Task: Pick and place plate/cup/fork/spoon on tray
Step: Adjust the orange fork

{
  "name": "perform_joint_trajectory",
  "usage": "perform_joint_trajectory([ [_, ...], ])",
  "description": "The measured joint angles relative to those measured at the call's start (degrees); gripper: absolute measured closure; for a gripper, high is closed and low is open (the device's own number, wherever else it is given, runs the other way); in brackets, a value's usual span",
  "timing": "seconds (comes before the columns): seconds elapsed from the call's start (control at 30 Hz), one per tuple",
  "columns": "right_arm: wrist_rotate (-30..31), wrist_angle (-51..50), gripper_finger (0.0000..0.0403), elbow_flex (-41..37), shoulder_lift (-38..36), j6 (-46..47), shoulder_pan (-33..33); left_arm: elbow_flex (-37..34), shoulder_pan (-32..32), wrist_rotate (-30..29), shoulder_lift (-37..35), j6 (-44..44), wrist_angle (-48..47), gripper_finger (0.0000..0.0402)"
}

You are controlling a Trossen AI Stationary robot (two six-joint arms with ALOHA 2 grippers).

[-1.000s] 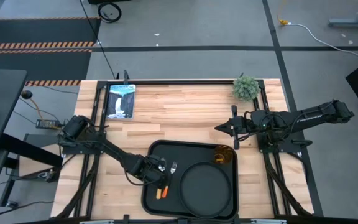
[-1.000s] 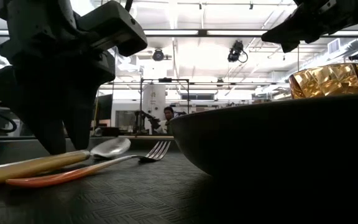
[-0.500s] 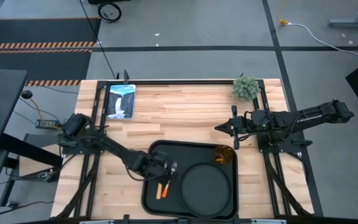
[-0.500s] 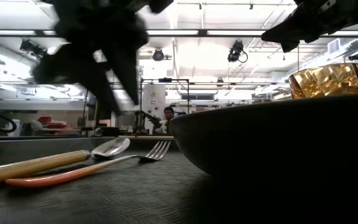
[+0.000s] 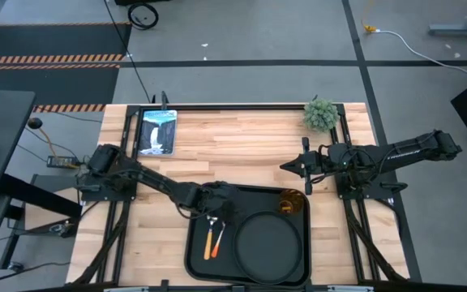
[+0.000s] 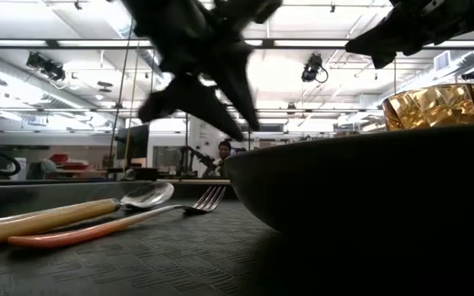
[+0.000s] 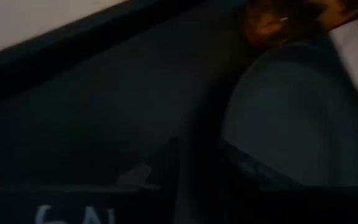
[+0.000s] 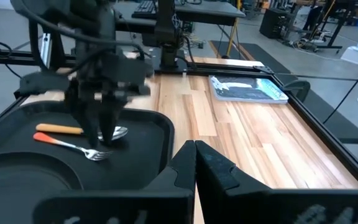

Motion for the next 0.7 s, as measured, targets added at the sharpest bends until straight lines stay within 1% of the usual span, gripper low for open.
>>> perform_joint_trajectory([
  [0.1, 0.0, 0.2, 0.0391, 0.0, 0.0, 0.2, 0.0, 0.0, 1.2, 3.0, 2.2, -0.9, 3.5, 0.0305],
  [0.17, 0.0, 0.2, 0.0391, 0.0, 0.0, 0.2, 0.0, 0.0, 1.9, 6.3, 3.6, -2.4, 5.0, 0.031],
  [0.27, 0.0, 0.2, 0.0391, 0.0, 0.0, 0.2, 0.0, 0.2, 2.2, 10.0, 4.9, -2.9, 4.7, 0.0321],
  [0.5, 0.0, 0.9, 0.0391, 0.0, 0.0, 0.1, 0.0, 2.7, 2.2, 11.1, 6.2, -2.5, -0.6, 0.0348],
  [0.7, 0.0, 0.8, 0.0391, 0.0, 0.0, 0.1, 0.0, 2.8, 2.5, 10.9, 6.2, -2.5, -3.7, 0.0356],
])
